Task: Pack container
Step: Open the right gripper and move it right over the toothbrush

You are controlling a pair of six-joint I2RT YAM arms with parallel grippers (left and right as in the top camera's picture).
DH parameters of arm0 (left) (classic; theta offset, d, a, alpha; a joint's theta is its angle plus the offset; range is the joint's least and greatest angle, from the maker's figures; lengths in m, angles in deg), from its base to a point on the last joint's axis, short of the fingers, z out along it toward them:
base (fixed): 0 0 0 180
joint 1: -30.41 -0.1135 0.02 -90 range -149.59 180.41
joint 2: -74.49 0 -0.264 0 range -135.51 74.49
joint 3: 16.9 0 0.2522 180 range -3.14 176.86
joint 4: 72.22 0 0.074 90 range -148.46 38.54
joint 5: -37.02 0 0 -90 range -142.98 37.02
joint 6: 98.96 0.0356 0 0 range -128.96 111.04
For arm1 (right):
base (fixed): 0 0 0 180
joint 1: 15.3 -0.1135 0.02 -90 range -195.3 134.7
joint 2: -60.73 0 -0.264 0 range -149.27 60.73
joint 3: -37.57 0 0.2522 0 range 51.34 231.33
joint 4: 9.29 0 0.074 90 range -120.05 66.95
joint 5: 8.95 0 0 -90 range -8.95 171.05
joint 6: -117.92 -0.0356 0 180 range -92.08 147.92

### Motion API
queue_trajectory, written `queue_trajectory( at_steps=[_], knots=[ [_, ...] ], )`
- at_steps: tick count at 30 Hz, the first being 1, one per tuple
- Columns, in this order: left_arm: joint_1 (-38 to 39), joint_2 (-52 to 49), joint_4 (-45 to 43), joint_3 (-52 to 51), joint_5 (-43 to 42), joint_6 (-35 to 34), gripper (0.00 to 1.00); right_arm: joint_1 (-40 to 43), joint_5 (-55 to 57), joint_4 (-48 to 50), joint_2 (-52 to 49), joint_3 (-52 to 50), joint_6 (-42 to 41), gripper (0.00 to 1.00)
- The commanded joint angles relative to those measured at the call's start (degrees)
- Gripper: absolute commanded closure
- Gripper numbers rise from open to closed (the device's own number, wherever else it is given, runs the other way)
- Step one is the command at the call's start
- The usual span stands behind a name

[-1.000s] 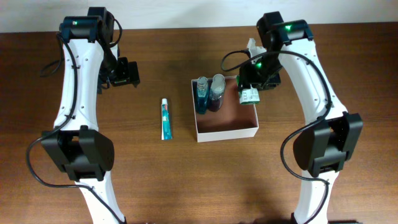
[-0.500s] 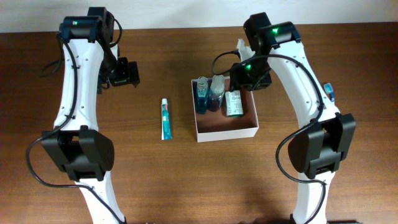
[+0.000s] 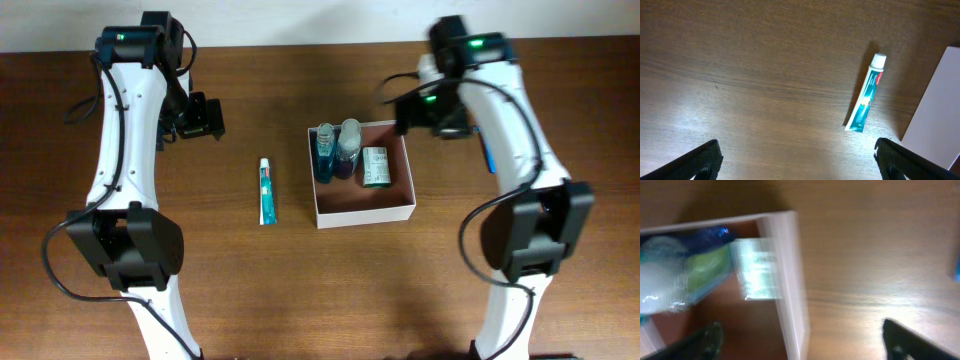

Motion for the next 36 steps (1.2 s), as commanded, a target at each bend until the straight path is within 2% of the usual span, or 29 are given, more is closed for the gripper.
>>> queue_trajectory(
  at_steps=[1, 9, 20, 27, 36],
  knots=[
    [-0.3, 1.9, -0.1, -0.2, 0.4, -0.7, 0.01, 6.6, 1.4, -1.3, 0.1, -0.2, -1.3, 0.01],
    [-0.3, 1.9, -0.1, -0.2, 0.4, -0.7, 0.01, 17.9, 1.6, -3.7, 0.0, -1.1, -0.9, 0.01],
    [-0.3, 1.9, -0.1, -0.2, 0.4, -0.7, 0.01, 29.0, 1.7, -3.9, 0.0, -6.0, -0.9, 0.01],
    [-0.3, 1.9, -0.1, -0.2, 0.4, -0.7, 0.01, 32.8, 1.7, -4.0, 0.0, -6.2, -0.9, 0.01],
    [-0.3, 1.9, -0.1, -0.2, 0.4, -0.7, 0.01, 33.6, 1.6, -3.9, 0.0, -6.2, -0.9, 0.01]
  ],
)
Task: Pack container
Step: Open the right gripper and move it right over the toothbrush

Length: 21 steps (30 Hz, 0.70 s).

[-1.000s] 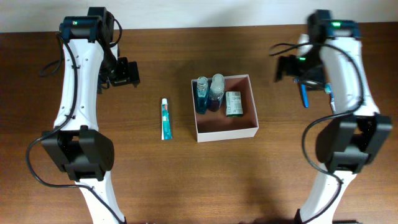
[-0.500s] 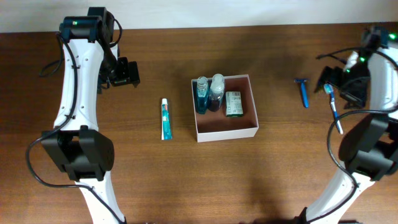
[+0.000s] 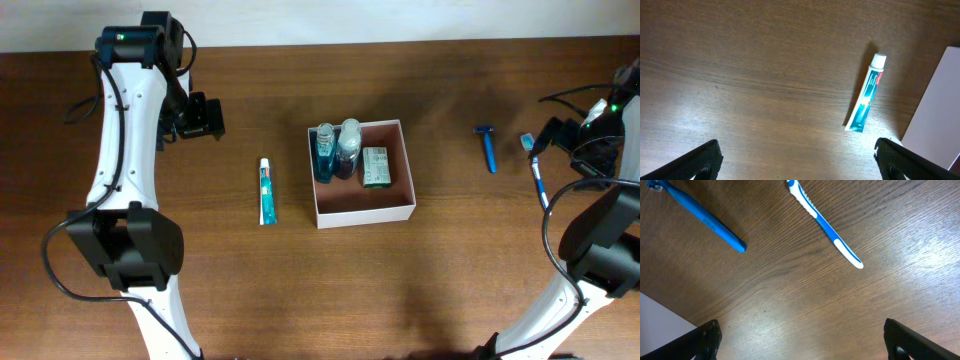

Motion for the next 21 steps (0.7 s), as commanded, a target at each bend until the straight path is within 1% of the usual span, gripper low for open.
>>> queue_trajectory(
  at_steps=[1, 18, 19, 21],
  knots=[
    [-0.3, 1.9, -0.1, -0.2, 0.4, -0.7, 0.01, 0.2, 0.5, 0.1, 0.0, -0.3, -0.3, 0.01],
    [-0.3, 1.9, -0.1, -0.2, 0.4, -0.7, 0.01, 0.2, 0.5, 0.2, 0.0, -0.3, -0.3, 0.01],
    [-0.3, 1.9, -0.1, -0.2, 1.9, 0.6, 0.01, 0.2, 0.5, 0.2, 0.0, -0.3, -0.3, 0.01],
    [-0.3, 1.9, -0.8, -0.2, 4.5, 0.6, 0.01, 0.2, 0.5, 0.2, 0.0, -0.3, -0.3, 0.02]
  ],
)
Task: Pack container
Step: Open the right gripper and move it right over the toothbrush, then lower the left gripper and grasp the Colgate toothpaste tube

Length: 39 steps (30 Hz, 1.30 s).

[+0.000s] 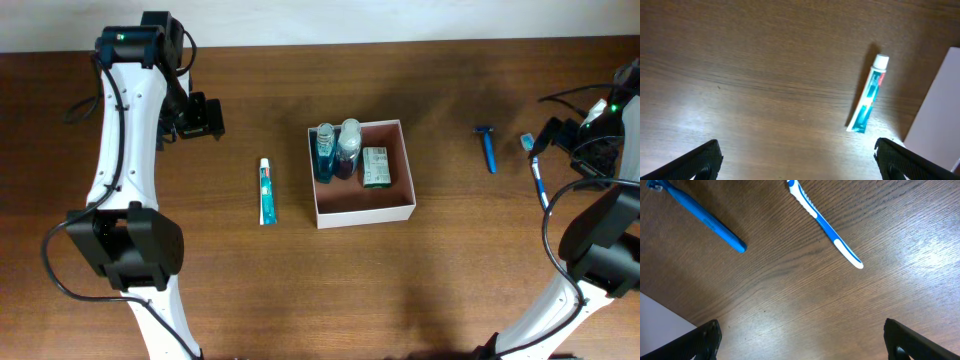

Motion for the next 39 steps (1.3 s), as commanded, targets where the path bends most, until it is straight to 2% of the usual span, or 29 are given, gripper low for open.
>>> queue_trajectory(
  at_steps=[1, 7, 10, 14, 20, 26, 30, 35, 39],
  knots=[
    [-0.3, 1.9, -0.9, -0.2, 3.6, 0.5, 0.01, 0.2, 0.5, 0.2, 0.0, -0.3, -0.3, 0.01],
    [-0.3, 1.9, -0.9, -0.2, 3.7, 0.5, 0.01, 0.2, 0.5, 0.2, 0.0, -0.3, -0.3, 0.01],
    [-0.3, 1.9, -4.8, -0.2, 2.8, -0.2, 0.01, 0.2, 0.5, 0.2, 0.0, -0.3, -0.3, 0.01],
    [-0.3, 1.9, -6.4, -0.2, -3.7, -0.2, 0.01, 0.2, 0.5, 0.2, 0.0, -0.3, -0.3, 0.01],
    [-0.3, 1.9, -9.8, -0.2, -6.3, -2.0, 0.01, 0.2, 0.5, 0.2, 0.0, -0.3, -0.3, 0.01],
    [0.1, 1.9, -5.7, -0.2, -15.6, -1.9, 0.01, 0.2, 0.5, 0.2, 0.0, -0.3, -0.3, 0.01],
    [2.7, 1.9, -2.8, -1.5, -14.3, -1.9, 0.01, 0.2, 0.5, 0.2, 0.1, -0.3, -0.3, 0.01],
    [8.9, 1.9, -3.6, -5.9, -9.0, -2.0, 0.01, 0.2, 0.5, 0.2, 0.0, -0.3, -0.3, 0.01],
    [13.4, 1.9, -3.6, -9.3, 0.7, -10.9, 0.01, 0.2, 0.5, 0.2, 0.0, -0.3, -0.3, 0.01]
  ],
)
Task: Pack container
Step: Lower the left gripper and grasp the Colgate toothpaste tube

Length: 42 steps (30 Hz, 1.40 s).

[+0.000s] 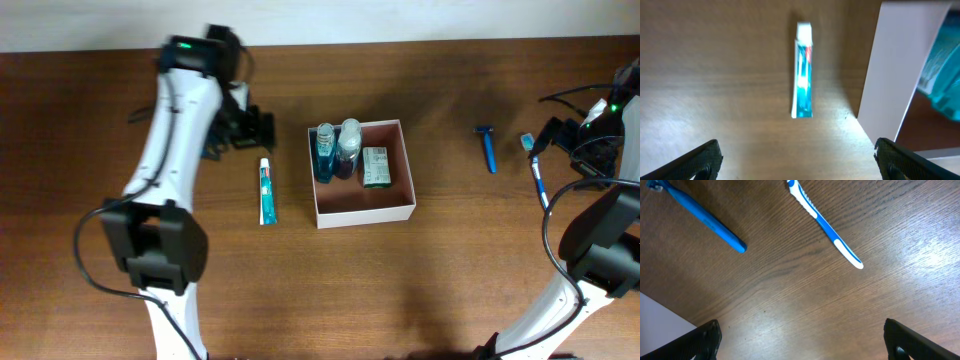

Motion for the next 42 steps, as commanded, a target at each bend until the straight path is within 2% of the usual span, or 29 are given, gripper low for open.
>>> queue_trajectory(
  at_steps=[1, 3, 14, 19, 22, 26, 42],
  knots=[
    [3.5, 1.8, 0.4, -3.1, 11.2, -10.0, 0.01, 0.2, 0.5, 0.2, 0.0, -0.3, -0.3, 0.01],
    [4.3, 1.8, -0.2, -4.7, 12.4, -13.0, 0.01, 0.2, 0.5, 0.2, 0.0, -0.3, -0.3, 0.01],
    [4.7, 1.8, -12.7, -19.6, 4.3, -13.0, 0.01, 0.2, 0.5, 0.2, 0.1, -0.3, -0.3, 0.01],
    [4.7, 1.8, -21.1, -27.1, -0.1, -8.0, 0.01, 0.2, 0.5, 0.2, 0.0, -0.3, -0.3, 0.01],
    [4.7, 1.8, -24.2, -30.0, -0.1, -7.4, 0.01, 0.2, 0.5, 0.2, 0.0, -0.3, -0.3, 0.02],
    [4.7, 1.8, -26.4, -31.4, 0.2, -5.1, 0.01, 0.2, 0.5, 0.2, 0.0, -0.3, -0.3, 0.02],
    [4.7, 1.8, -30.5, -32.8, 4.0, -5.0, 0.01, 0.2, 0.5, 0.2, 0.0, -0.3, -0.3, 0.01]
  ],
)
